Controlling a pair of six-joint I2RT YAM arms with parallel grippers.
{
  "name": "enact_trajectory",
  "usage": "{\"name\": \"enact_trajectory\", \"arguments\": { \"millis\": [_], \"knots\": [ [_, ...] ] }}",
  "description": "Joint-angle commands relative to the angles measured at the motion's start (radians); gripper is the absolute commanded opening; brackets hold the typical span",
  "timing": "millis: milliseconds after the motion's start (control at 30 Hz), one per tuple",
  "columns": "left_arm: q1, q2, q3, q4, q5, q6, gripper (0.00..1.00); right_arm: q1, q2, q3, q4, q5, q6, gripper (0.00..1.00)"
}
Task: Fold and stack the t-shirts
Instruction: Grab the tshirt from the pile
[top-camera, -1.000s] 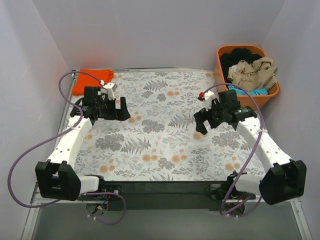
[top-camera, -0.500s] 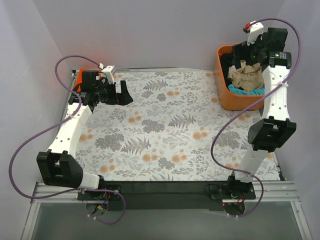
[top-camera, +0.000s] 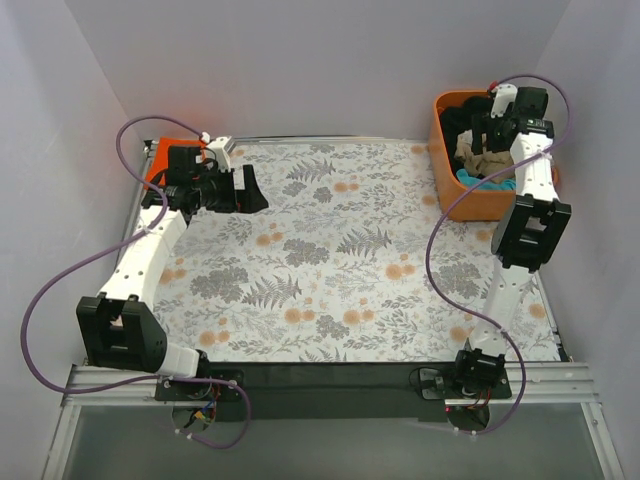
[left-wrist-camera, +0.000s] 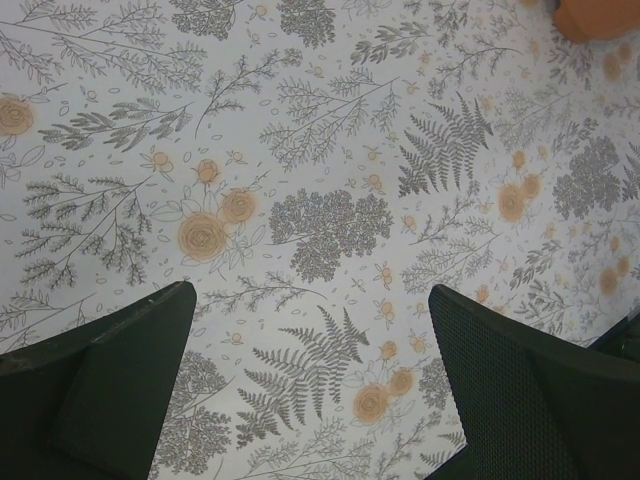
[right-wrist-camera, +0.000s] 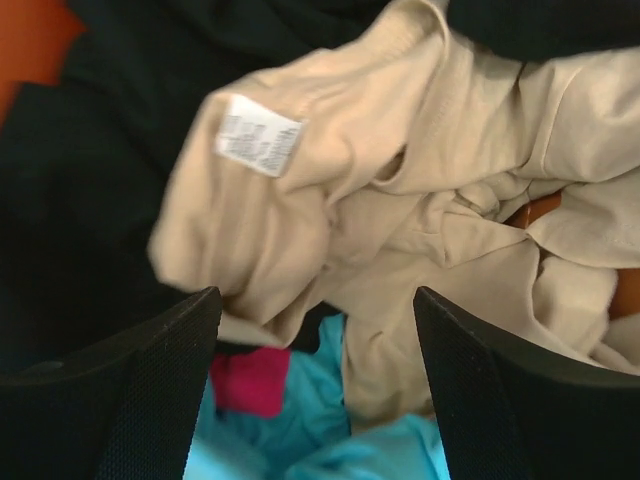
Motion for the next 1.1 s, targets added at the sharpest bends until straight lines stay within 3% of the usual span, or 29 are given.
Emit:
{"name": "enact_trajectory", "arguments": {
  "millis": [0,233,300,400,433,500,533,800,933,1067],
  "knots": [
    [0.003,0.001,-0.027,0.003,-0.012,0.013,0.98,-0.015,0.033,0.057,0.11,0.034,0.04,0.71],
    [0.004,0.033,-0.045,-0.003,-0.018,0.009,0.98,-0.02,0.12,0.068,0.185,0.023,0.046,0.72],
    [0.004,0.043,-0.042,-0.007,-0.024,0.007,0.98,-0.02,0.133,0.071,0.196,0.028,0.046,0.68],
    [0.004,0.058,-0.033,-0.018,-0.029,0.001,0.98,-0.023,0.156,0.076,0.198,0.022,0.04,0.51],
    [0.004,0.066,-0.022,-0.027,-0.028,0.001,0.98,-0.026,0.156,0.076,0.198,0.011,0.039,0.29],
    [0.004,0.069,-0.013,-0.033,-0.034,0.001,0.98,-0.031,0.145,0.073,0.19,-0.004,0.039,0.08],
    [0.004,0.069,-0.007,-0.035,-0.038,0.001,0.98,-0.034,0.119,0.071,0.186,-0.021,0.039,0.01],
    [0.004,0.067,0.044,-0.046,-0.017,-0.007,0.98,-0.035,-0.247,-0.091,0.146,-0.205,0.031,0.01],
    [0.004,0.046,0.065,-0.043,-0.008,-0.013,0.98,-0.035,-0.445,-0.096,0.141,-0.29,0.075,0.01],
    [0.006,0.032,0.096,-0.044,-0.005,-0.03,0.98,-0.035,-0.541,-0.039,0.136,-0.383,0.15,0.01]
  ]
}}
